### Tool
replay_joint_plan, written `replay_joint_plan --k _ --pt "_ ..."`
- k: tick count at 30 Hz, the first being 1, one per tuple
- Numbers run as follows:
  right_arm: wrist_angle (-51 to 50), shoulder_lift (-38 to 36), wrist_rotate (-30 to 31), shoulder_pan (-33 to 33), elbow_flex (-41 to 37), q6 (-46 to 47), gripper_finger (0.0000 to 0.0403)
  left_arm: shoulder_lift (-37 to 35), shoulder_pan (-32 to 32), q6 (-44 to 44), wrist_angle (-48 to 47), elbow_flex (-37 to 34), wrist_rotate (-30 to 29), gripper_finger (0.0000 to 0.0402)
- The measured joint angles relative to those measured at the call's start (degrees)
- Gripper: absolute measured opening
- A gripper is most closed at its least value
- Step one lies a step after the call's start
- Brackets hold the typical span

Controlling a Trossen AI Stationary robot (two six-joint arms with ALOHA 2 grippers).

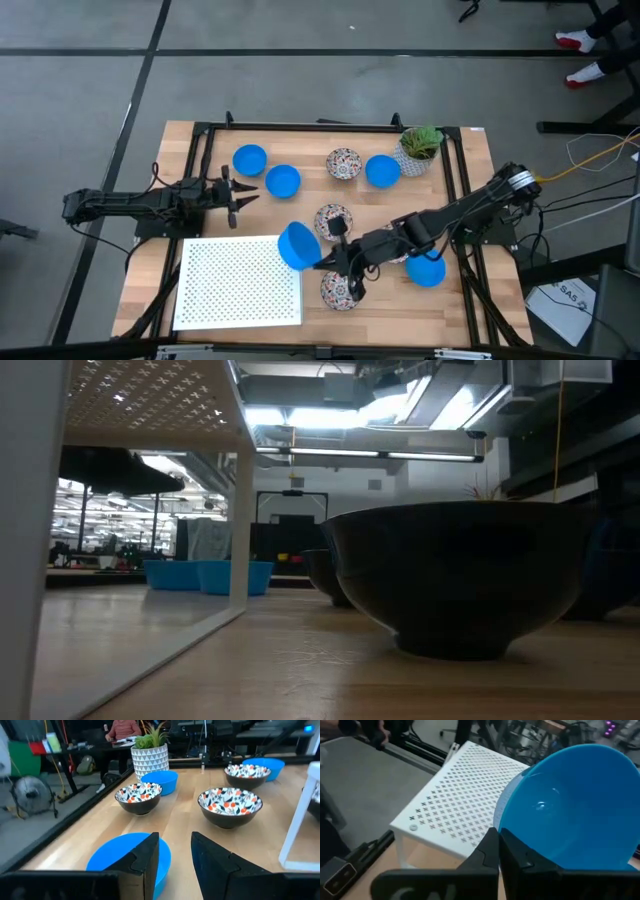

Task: Pick & Place Mini bowls
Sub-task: Put the blue bowl on the shelf

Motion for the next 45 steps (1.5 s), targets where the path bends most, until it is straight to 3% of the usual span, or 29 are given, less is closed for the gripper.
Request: replay_joint_plan --k 4,11,16,18,23,26,31,37,45 --pt "2.7 1.3 -2.3 0.0 0.0 -0.1 0.0 0.0 0.0 -4.2 0.6 0.0 0.0 0.0107" --pt "5.8 1.4 -3.0 0.0 0.0 -0.7 0.0 0.0 0.0 -2.8 3.8 0.0 2.3 0.011" --pt "8.3 1.4 -9.1 -0.9 0.0 -1.5 0.0 -0.1 0.0 1.0 4.0 3.3 4.4 0.0108" --pt "9.1 1.4 -11.7 -1.5 0.0 -1.5 0.0 0.0 0.0 1.1 4.6 5.2 9.8 0.0107" --pt "10.6 1.4 -22.6 -3.5 0.0 -1.5 0.0 0.0 0.0 -1.0 7.2 8.6 29.9 0.0119" --pt "12.1 1.4 -29.2 -4.4 0.0 -1.5 0.0 0.0 0.0 -3.8 8.3 9.0 35.9 0.0137" --pt "13.7 1.4 -33.0 -5.4 0.0 -1.5 0.0 3.1 -2.7 -5.9 13.4 9.0 37.4 0.0181" --pt "14.0 1.4 -33.1 -6.2 0.0 -1.2 0.0 11.0 -7.4 -4.6 27.7 9.4 37.2 0.0229" --pt "15.8 2.4 -33.1 -6.2 0.0 -1.2 0.0 25.8 -12.2 -1.9 29.5 16.2 31.2 0.0236"
